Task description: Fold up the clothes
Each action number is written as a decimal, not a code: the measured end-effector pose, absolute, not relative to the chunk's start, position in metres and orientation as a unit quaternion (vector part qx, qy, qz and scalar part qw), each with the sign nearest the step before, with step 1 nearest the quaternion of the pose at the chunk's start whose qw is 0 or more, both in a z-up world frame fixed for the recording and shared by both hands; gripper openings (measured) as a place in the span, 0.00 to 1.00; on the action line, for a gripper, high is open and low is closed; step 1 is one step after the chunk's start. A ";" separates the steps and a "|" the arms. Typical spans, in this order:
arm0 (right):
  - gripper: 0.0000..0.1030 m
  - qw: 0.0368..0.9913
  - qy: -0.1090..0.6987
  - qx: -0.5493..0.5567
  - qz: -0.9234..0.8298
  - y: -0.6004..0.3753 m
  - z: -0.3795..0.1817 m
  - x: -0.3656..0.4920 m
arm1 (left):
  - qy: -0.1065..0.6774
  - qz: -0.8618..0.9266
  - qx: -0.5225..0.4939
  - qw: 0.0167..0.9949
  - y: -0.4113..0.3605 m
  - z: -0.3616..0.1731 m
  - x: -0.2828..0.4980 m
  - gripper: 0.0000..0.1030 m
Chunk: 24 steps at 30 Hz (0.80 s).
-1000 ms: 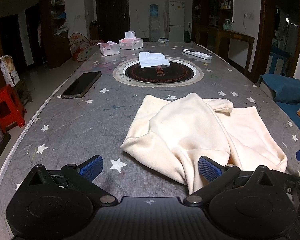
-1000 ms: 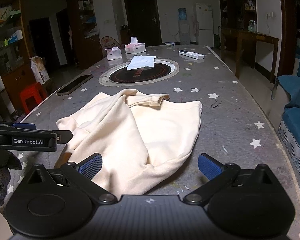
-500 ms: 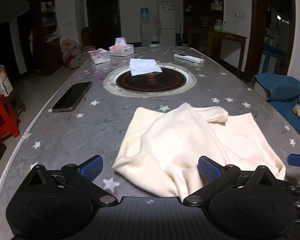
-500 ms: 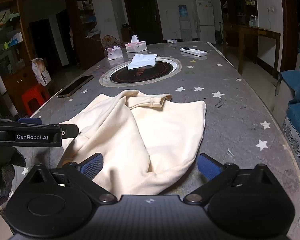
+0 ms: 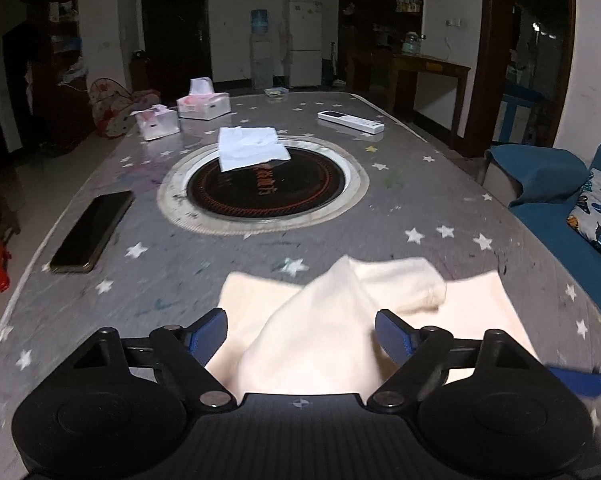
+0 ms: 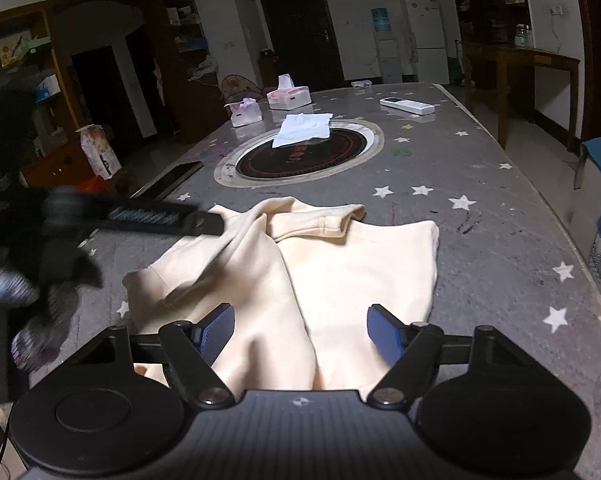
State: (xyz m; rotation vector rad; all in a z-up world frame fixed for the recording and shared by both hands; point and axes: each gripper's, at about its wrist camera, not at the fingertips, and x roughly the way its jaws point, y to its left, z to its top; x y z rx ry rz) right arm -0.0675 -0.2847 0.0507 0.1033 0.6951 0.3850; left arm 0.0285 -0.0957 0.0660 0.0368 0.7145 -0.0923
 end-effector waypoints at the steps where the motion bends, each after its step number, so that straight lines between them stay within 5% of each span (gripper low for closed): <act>1: 0.71 0.921 0.338 0.051 0.189 -0.284 0.051 -0.066 | 0.351 -0.047 0.021 0.935 -0.098 0.066 0.038 0.77; 6: 0.70 0.919 0.338 0.053 0.196 -0.284 0.051 -0.057 | 0.370 -0.059 0.038 0.926 -0.109 0.058 0.077 0.75; 10: 0.66 0.916 0.341 0.057 0.201 -0.285 0.049 -0.048 | 0.404 -0.072 0.039 0.911 -0.111 0.044 0.106 0.64; 16: 0.59 0.913 0.342 0.056 0.215 -0.283 0.049 -0.038 | 0.434 -0.103 -0.002 0.895 -0.101 0.030 0.124 0.10; 24: 0.50 0.905 0.346 0.082 0.235 -0.284 0.049 -0.019 | 0.381 -0.105 -0.058 0.917 -0.068 0.059 0.092 0.07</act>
